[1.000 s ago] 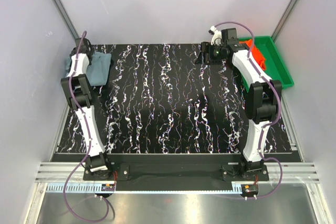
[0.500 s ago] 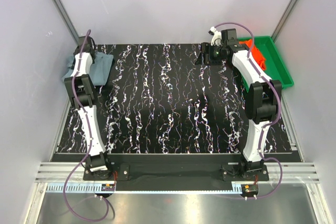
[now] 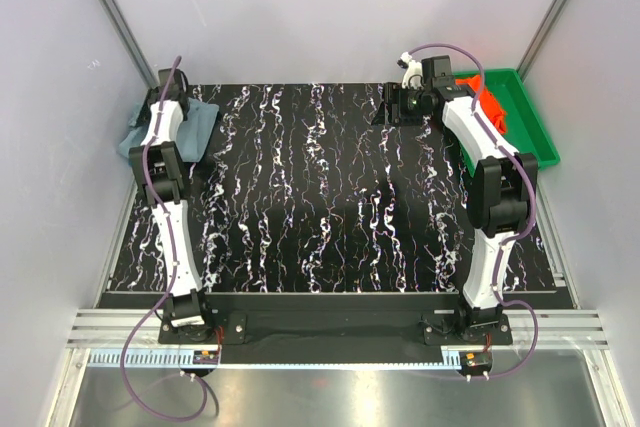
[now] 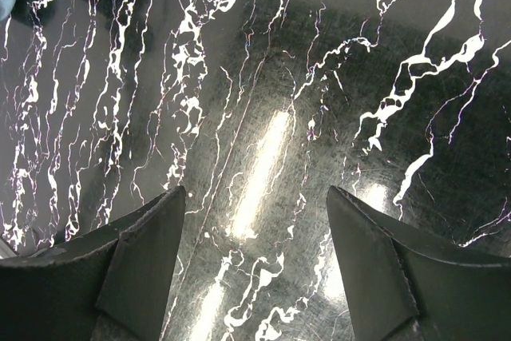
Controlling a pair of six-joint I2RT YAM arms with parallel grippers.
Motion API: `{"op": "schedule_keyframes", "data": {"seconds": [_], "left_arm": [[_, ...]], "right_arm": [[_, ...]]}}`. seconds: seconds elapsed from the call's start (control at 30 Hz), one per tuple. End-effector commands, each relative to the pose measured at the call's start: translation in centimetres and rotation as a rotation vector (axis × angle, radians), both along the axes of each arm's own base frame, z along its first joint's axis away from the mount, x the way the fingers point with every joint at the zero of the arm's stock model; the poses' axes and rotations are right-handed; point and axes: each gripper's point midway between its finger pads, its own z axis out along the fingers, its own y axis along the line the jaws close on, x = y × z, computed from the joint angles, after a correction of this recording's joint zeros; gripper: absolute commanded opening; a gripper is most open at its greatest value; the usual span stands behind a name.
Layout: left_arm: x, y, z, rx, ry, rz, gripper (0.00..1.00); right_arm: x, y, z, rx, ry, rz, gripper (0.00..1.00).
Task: Fold and stack the t-shirts
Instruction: Neatly place the folded tshirt to the corner
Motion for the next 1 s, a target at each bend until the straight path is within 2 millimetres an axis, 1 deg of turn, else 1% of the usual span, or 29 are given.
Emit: {"op": "schedule_keyframes", "data": {"seconds": [0.0,0.03,0.07,0.1,0.17,0.2,0.23,0.27,0.3,0.33,0.37,0.4,0.47,0.5,0.57,0.6,0.63,0.67,0.7,0.73,0.8,0.83,0.9,0.97], "left_arm": [[0.8,0.7,2.4,0.079,-0.079,0.043,0.60],[0.6,0.9,2.5,0.085,-0.075,0.049,0.73],[0.5,0.9,2.9,0.092,-0.080,0.054,0.80],[0.4,0.9,4.6,0.097,-0.111,0.063,0.84],[0.5,0.5,6.6,0.082,-0.156,0.062,0.93],[0.9,-0.6,9.1,0.064,-0.215,0.043,0.93],[1.2,-1.4,10.4,0.039,-0.252,0.027,0.94],[1.0,-2.6,10.8,-0.003,-0.249,0.004,0.95],[1.6,-4.7,12.2,-0.078,-0.299,-0.049,0.94],[1.7,-5.9,12.3,-0.114,-0.304,-0.069,0.93],[1.4,-7.0,11.8,-0.159,-0.278,-0.090,0.91],[1.7,-8.8,11.5,-0.232,-0.281,-0.132,0.85],[1.2,-10.1,9.9,-0.292,-0.230,-0.158,0.79],[1.2,-10.6,8.8,-0.309,-0.206,-0.166,0.74],[1.1,-10.6,7.6,-0.324,-0.185,-0.159,0.72],[1.2,-10.8,6.8,-0.339,-0.169,-0.164,0.70],[1.2,-11.1,6.3,-0.358,-0.159,-0.173,0.65],[1.0,-11.6,5.7,-0.385,-0.140,-0.185,0.63],[1.0,-12.0,4.9,-0.406,-0.125,-0.187,0.61],[0.9,-12.1,4.4,-0.422,-0.126,-0.174,0.58],[0.7,-12.3,3.8,-0.420,-0.109,-0.166,0.57],[0.6,-12.2,3.5,-0.416,-0.102,-0.162,0.59],[0.6,-11.8,2.8,-0.396,-0.093,-0.148,0.64],[0.7,-11.7,2.4,-0.384,-0.084,-0.149,0.72]], "right_arm": [[0.3,-0.5,3.8,0.001,-0.106,-0.007,0.79],[0.4,-0.5,3.8,0.002,-0.109,-0.007,0.79],[0.4,-0.5,3.9,0.000,-0.113,-0.007,0.79],[0.5,-0.5,4.0,0.000,-0.117,-0.006,0.79],[0.5,-0.5,4.1,0.001,-0.122,-0.007,0.79],[0.5,-0.4,4.0,0.002,-0.118,-0.006,0.79],[0.5,-0.4,4.0,0.003,-0.117,-0.005,0.79],[0.6,-0.4,4.0,0.005,-0.117,-0.007,0.79],[0.6,-0.3,4.0,0.007,-0.116,-0.005,0.79],[0.8,-0.3,4.1,0.009,-0.121,-0.008,0.79],[0.9,-0.3,4.1,0.011,-0.120,-0.010,0.79],[1.0,-0.3,4.2,0.012,-0.122,-0.011,0.79],[1.4,-0.2,4.6,0.012,-0.135,-0.011,0.79],[1.4,-0.2,4.8,0.012,-0.139,-0.010,0.79],[1.5,-0.3,5.0,0.009,-0.145,-0.010,0.79],[1.4,-0.3,5.0,0.008,-0.146,-0.010,0.79],[1.3,-0.3,4.8,0.006,-0.139,-0.011,0.79],[1.2,-0.4,4.8,0.004,-0.141,-0.009,0.79],[1.1,-0.4,4.7,0.001,-0.139,-0.009,0.79],[0.9,-0.5,4.4,-0.001,-0.130,-0.008,0.79],[0.7,-0.4,4.3,-0.003,-0.127,-0.005,0.79],[0.7,-0.5,4.2,-0.004,-0.125,-0.008,0.79],[0.7,-0.5,4.0,-0.005,-0.123,-0.007,0.79],[0.8,-0.5,4.0,-0.005,-0.121,-0.008,0.79]]}}
